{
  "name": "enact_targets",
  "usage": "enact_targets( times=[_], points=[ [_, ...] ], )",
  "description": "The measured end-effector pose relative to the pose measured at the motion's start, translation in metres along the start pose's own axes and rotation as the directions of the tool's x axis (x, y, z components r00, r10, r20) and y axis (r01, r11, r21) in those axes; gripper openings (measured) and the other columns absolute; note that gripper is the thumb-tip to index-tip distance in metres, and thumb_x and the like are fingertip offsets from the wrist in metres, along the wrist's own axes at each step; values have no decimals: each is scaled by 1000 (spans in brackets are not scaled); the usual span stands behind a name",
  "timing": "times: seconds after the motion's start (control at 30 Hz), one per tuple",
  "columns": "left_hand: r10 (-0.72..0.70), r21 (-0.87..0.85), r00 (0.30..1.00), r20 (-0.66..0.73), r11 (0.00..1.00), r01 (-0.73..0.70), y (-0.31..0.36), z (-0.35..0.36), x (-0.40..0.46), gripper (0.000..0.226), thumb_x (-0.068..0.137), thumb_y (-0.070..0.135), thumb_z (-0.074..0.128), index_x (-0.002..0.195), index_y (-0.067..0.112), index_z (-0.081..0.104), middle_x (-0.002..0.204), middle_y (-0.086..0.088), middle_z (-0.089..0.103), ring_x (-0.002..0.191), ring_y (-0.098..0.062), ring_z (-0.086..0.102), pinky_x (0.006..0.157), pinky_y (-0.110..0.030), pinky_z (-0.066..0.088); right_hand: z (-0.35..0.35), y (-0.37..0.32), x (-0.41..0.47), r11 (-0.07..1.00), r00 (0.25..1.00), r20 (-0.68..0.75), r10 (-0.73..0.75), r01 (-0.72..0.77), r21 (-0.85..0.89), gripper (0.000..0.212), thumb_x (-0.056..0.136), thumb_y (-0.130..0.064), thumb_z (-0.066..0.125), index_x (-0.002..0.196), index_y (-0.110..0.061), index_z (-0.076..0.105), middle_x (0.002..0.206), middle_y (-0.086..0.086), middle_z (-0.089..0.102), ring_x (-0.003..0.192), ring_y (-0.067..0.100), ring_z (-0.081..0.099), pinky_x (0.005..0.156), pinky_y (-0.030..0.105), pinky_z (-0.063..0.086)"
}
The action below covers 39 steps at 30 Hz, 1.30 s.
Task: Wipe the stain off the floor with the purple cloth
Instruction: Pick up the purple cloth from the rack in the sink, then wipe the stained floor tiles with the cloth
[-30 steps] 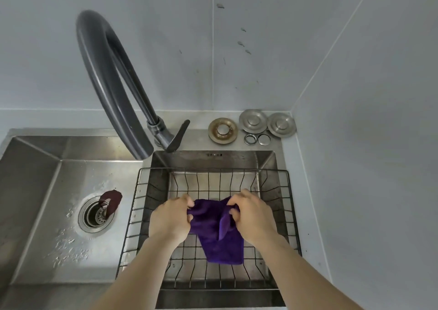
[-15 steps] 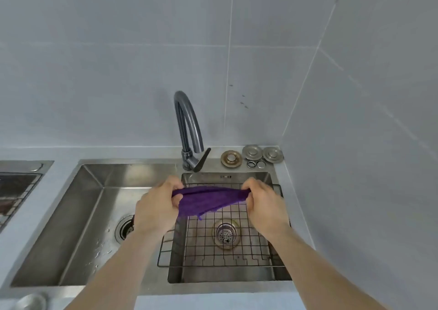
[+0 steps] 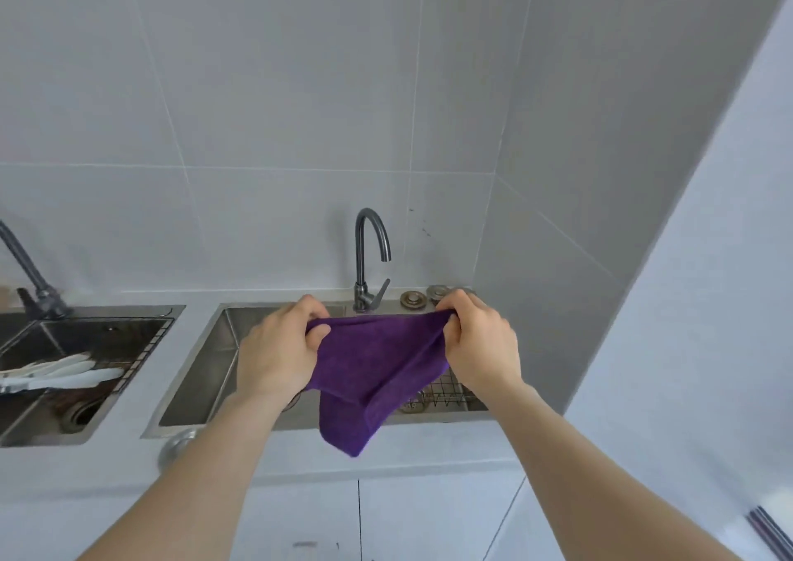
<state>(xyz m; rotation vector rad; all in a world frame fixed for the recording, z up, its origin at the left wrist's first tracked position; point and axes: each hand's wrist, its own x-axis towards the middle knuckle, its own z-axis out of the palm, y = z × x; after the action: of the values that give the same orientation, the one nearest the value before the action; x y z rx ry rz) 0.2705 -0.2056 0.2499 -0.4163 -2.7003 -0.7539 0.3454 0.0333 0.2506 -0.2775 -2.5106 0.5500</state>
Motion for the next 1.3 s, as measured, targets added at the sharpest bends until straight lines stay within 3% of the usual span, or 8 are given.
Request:
enact_targets(
  times=[0.2,0.33,0.6,0.73,0.9,1.1,1.3],
  points=[
    [45,3,999,-23,999,-45,16,-24,-50,5,97,34,61,101,34,62,99,11,71,96,-25,67,72,-36,46,-43,-9,-51,1000,1000,-12,24,-25,-16,32,93,-4,46,109,-23,66,104,3,71,86,35,62,70,42,54],
    [58,17,998,13,998,-58,31,-22,-76,6,96,40,59,100,36,60,98,13,72,95,-23,67,73,-38,51,-61,2,-79,998,998,-11,66,-66,-13,31,92,-3,46,104,-23,66,101,2,70,83,36,61,68,41,52],
    [43,53,996,73,998,-47,77,6,-135,8,96,43,60,97,35,61,91,12,71,87,-24,64,68,-33,39,-87,60,-136,992,991,58,121,-122,14,31,92,-3,44,103,-24,65,100,0,70,84,33,62,73,42,54],
    [-5,67,989,151,998,-5,94,35,-176,10,95,44,61,97,35,62,93,11,71,81,-23,60,70,-34,41,-90,98,-175,986,978,127,164,-166,4,31,92,-4,43,104,-23,64,101,1,69,84,33,62,73,42,53],
    [-49,94,965,259,995,26,92,84,-240,15,96,47,60,100,33,63,93,5,71,88,-33,66,71,-37,44,-70,143,-233,973,948,227,224,-230,0,31,93,-4,44,108,-22,64,104,2,69,87,34,62,74,40,50],
    [-104,88,905,412,993,74,57,149,-313,15,97,47,58,97,33,61,88,8,68,83,-29,64,69,-35,42,-23,179,-318,949,886,346,310,-310,-57,29,93,-5,44,108,-21,62,103,0,68,85,34,62,72,41,52],
    [-129,18,798,588,989,146,-6,225,-376,11,95,43,61,96,33,62,77,13,63,75,-19,60,66,-32,42,49,203,-403,912,806,432,405,-389,-130,30,92,-2,46,107,-21,63,100,0,69,79,30,62,69,40,52]
  ],
)
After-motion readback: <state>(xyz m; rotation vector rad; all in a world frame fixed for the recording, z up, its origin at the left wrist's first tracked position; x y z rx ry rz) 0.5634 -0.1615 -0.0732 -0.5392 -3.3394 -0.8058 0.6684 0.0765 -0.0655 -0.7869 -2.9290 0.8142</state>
